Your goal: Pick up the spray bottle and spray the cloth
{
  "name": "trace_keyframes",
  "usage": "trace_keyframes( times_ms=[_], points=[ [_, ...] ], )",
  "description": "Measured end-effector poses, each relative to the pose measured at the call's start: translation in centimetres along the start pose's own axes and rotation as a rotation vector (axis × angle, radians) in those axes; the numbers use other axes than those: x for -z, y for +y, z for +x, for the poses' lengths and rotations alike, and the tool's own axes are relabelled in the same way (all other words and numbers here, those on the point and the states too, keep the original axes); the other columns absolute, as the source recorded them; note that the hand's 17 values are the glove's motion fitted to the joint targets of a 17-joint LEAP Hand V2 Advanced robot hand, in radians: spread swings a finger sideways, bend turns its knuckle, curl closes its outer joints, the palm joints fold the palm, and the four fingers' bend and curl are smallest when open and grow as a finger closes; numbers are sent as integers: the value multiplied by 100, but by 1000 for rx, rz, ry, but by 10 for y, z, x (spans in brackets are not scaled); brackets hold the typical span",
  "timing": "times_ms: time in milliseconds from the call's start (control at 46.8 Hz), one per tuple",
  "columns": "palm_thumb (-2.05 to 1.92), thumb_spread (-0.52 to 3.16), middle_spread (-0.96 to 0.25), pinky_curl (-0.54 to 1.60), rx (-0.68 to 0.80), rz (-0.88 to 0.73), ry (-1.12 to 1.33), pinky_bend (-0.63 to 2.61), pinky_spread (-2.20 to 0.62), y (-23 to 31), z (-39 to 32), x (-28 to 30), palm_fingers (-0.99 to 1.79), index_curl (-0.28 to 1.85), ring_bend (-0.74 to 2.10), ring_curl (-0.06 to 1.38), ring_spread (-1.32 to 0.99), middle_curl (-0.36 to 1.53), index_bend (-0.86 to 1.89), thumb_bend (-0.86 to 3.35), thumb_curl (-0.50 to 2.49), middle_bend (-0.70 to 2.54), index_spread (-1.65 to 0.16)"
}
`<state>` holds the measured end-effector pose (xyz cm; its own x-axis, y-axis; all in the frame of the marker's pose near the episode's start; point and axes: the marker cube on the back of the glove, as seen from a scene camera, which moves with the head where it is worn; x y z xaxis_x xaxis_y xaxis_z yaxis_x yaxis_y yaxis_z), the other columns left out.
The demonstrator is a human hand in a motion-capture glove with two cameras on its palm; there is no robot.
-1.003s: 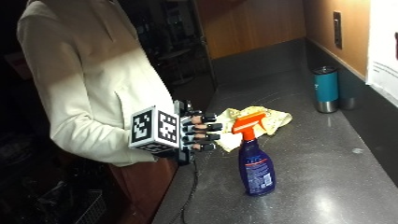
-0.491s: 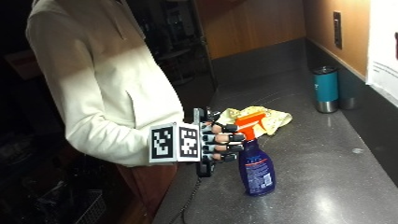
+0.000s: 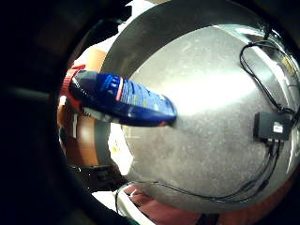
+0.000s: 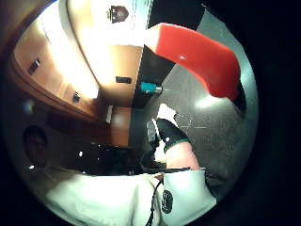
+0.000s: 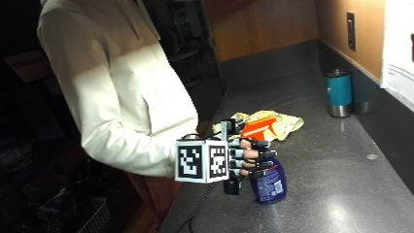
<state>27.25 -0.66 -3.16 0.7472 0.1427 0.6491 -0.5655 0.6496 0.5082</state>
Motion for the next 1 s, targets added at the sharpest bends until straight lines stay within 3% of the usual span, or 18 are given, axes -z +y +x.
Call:
trace_keyframes(
  times_ms=[534,640,683,747,896,1003],
  points=[
    [65,95,-4,34,-104,-41,-190,42,16,-46,2,-39,35,22,40,30,-2,35,15,-3,38,24,-33],
    [65,95,-6,31,-132,-24,-209,33,13,-58,-2,-40,59,26,39,28,-4,36,22,-3,38,28,-32],
    [67,94,-7,28,-139,-25,-208,21,10,-63,-3,-41,94,30,42,29,-7,39,33,-2,38,38,-28],
    [74,95,-7,26,-141,-39,-194,16,3,-68,-6,-45,123,32,45,30,-11,41,35,1,40,46,-24],
    [88,87,-8,29,-103,-143,-99,17,-6,-81,-15,-60,134,41,51,37,-14,47,39,3,45,60,-18],
    [94,68,-8,32,-33,-373,96,26,-10,-79,-21,-67,137,43,53,39,-15,48,38,0,52,58,-16]
  ],
)
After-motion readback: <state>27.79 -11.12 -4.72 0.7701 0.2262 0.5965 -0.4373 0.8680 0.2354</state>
